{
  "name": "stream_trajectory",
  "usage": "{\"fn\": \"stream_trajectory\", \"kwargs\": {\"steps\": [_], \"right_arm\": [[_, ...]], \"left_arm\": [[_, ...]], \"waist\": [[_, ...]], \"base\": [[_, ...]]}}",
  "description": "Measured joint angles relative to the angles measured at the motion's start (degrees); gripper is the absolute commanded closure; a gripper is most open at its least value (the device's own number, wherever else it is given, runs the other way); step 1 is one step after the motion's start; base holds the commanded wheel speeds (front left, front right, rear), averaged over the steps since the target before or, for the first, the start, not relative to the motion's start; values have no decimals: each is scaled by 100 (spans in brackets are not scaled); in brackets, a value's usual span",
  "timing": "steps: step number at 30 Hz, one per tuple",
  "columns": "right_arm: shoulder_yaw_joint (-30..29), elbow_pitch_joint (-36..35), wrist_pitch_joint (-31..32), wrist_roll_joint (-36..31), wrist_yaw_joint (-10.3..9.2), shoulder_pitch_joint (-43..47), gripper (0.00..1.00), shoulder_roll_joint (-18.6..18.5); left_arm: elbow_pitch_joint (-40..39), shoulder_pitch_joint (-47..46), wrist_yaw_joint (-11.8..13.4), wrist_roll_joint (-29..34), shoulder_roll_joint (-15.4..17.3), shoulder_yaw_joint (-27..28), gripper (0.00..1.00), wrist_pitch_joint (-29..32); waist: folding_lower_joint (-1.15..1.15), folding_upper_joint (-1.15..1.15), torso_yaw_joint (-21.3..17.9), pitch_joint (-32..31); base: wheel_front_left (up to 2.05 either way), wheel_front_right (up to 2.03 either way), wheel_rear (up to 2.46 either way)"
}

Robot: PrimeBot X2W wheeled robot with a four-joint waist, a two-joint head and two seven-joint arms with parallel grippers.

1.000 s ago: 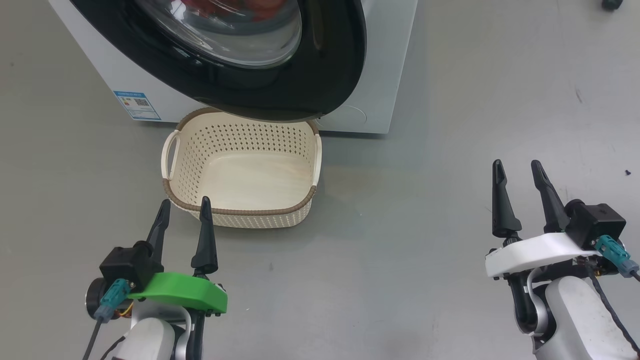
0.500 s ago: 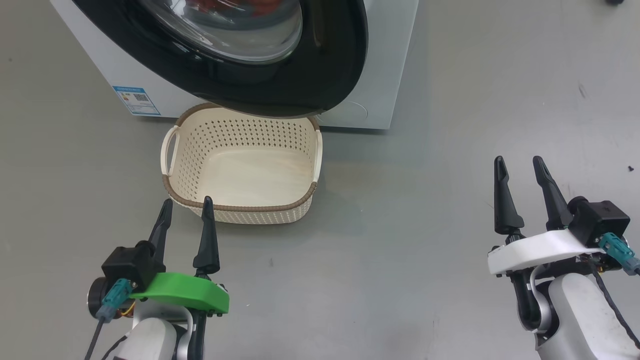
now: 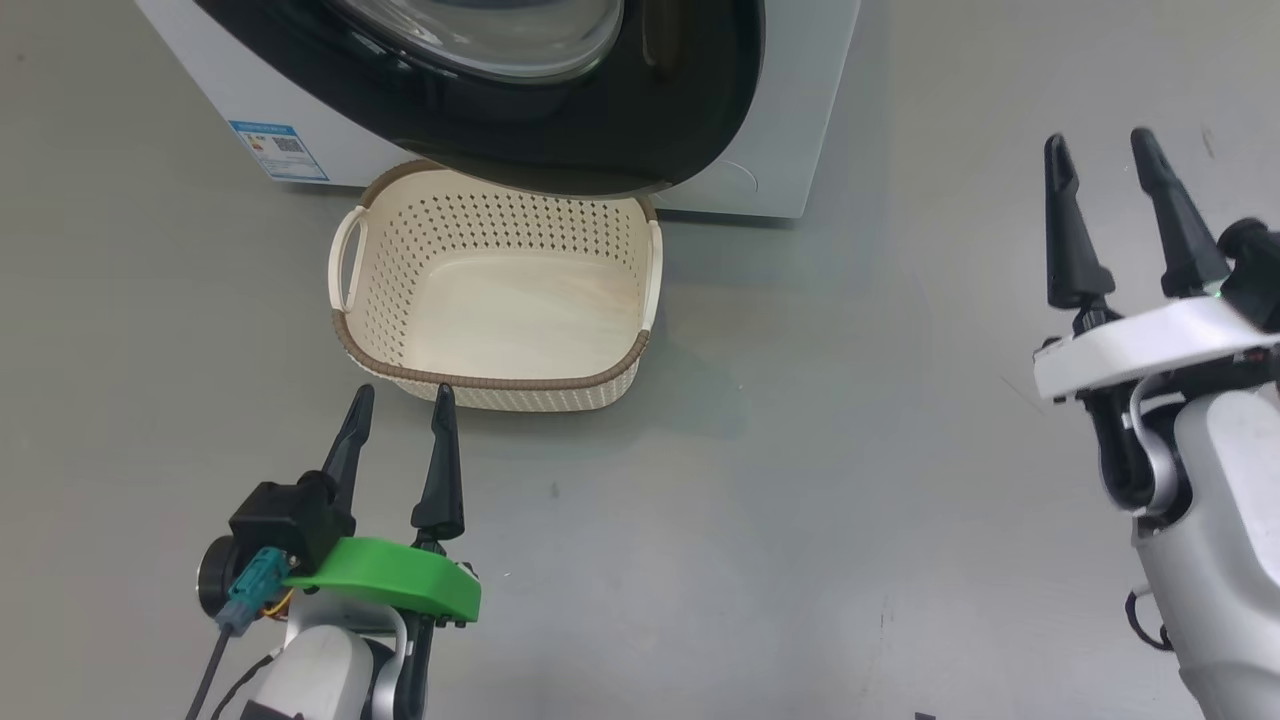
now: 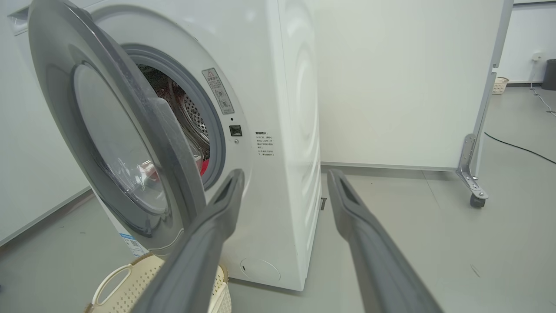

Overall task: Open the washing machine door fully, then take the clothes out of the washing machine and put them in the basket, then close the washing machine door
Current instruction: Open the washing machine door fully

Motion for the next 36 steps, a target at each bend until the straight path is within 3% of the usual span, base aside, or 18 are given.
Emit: {"fn": "stream_trajectory", "kwargs": {"steps": [8, 18, 19, 20, 21, 30, 36], "right_arm": [[4, -5, 394, 163, 129, -935, 0, -167], [-147, 392, 1076, 945, 190, -1811, 0, -137], [-174, 444, 1146, 1068, 202, -1890, 51, -122], [-304, 557, 1277, 1396, 202, -2030, 70, -5], [-354, 613, 1350, 1556, 202, -2090, 100, 52], [-1045, 1284, 2250, 3204, 191, -2637, 100, 527], [-1391, 1524, 2918, 3927, -105, -3256, 100, 567]], "left_arm": [[-48, -187, 0, -2, 0, -212, 0, 1], [-62, -332, 0, -44, 0, -468, 0, 1], [-62, -342, 0, -68, 0, -490, 0, 1], [-63, -363, 0, -75, -1, -525, 0, 1], [-63, -376, 0, -90, -1, -543, 0, 1], [-64, -501, 1, -240, -2, -710, 0, 1], [-86, -547, 14, -316, -2, -754, 0, 0]], "waist": [[0, 0, 155, 233], [0, 0, 400, 503], [0, 0, 424, 528], [0, 0, 476, 577], [0, 0, 502, 599], [0, 0, 751, 743], [0, 0, 895, 837]], "base": [[0, 0, 0], [0, 0, 0], [0, 0, 0], [0, 0, 0], [0, 0, 0], [0, 0, 0], [0, 0, 0]]}}
